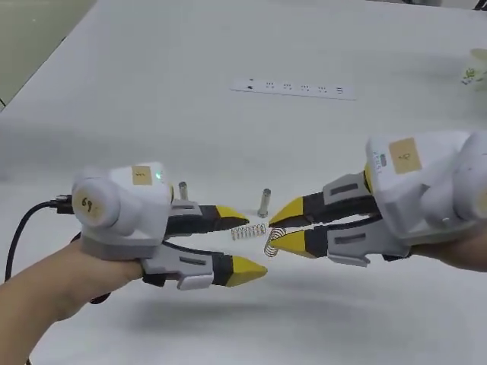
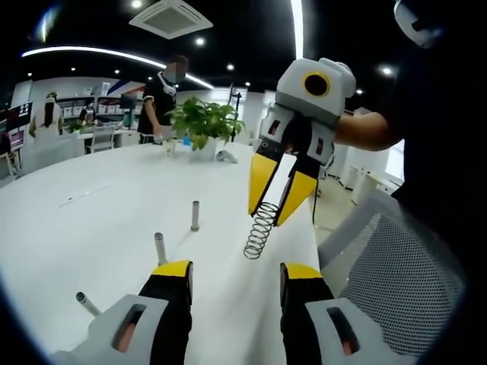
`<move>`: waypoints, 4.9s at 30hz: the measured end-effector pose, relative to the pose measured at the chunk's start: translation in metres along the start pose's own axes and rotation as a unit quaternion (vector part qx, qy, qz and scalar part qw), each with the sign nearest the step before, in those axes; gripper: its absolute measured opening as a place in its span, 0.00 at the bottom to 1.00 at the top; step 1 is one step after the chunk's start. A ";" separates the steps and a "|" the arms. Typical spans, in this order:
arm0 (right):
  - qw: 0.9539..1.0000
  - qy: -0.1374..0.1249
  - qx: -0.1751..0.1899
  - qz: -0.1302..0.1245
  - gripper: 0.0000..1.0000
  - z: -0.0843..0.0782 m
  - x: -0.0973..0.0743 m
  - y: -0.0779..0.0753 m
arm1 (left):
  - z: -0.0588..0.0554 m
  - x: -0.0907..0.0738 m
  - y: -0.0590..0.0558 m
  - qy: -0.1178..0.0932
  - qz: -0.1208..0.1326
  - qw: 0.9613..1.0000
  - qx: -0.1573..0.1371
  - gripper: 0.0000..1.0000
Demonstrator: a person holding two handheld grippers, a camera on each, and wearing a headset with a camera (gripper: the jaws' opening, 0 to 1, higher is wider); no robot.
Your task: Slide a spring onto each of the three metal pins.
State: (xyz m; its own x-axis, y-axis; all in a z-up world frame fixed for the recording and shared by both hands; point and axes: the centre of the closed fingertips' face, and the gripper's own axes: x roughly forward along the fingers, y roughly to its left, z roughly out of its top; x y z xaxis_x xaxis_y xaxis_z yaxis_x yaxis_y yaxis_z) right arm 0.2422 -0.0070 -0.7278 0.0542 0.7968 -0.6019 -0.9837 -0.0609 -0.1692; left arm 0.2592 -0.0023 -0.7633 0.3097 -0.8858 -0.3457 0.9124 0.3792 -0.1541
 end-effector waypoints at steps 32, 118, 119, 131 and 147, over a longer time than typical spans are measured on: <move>0.999 0.026 -0.003 -0.034 0.07 -0.019 -0.009 -0.020 | -0.023 -0.064 0.047 0.004 0.126 0.991 -0.056 0.92; 0.975 0.081 0.150 -0.143 0.07 -0.106 -0.052 -0.119 | -0.026 -0.088 0.062 -0.019 0.175 0.981 -0.083 0.98; 0.975 0.081 0.151 -0.143 0.07 -0.106 -0.052 -0.119 | -0.026 -0.088 0.061 -0.020 0.175 0.981 -0.084 0.98; 0.972 0.094 0.165 -0.138 0.07 -0.123 -0.040 -0.115 | -0.029 -0.088 0.059 -0.018 0.175 0.981 -0.088 0.98; 0.969 0.118 0.180 -0.122 0.07 -0.142 -0.025 -0.102 | -0.024 -0.092 0.062 -0.020 0.176 0.981 -0.083 0.98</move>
State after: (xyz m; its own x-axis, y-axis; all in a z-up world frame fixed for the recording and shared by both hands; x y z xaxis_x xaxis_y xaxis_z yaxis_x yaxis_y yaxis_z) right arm 0.3658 -0.1062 -0.8061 0.2880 0.5982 -0.7478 -0.9305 0.3595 -0.0708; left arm 0.2806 0.1088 -0.7631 0.6117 -0.7002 -0.3682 0.6915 0.6993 -0.1810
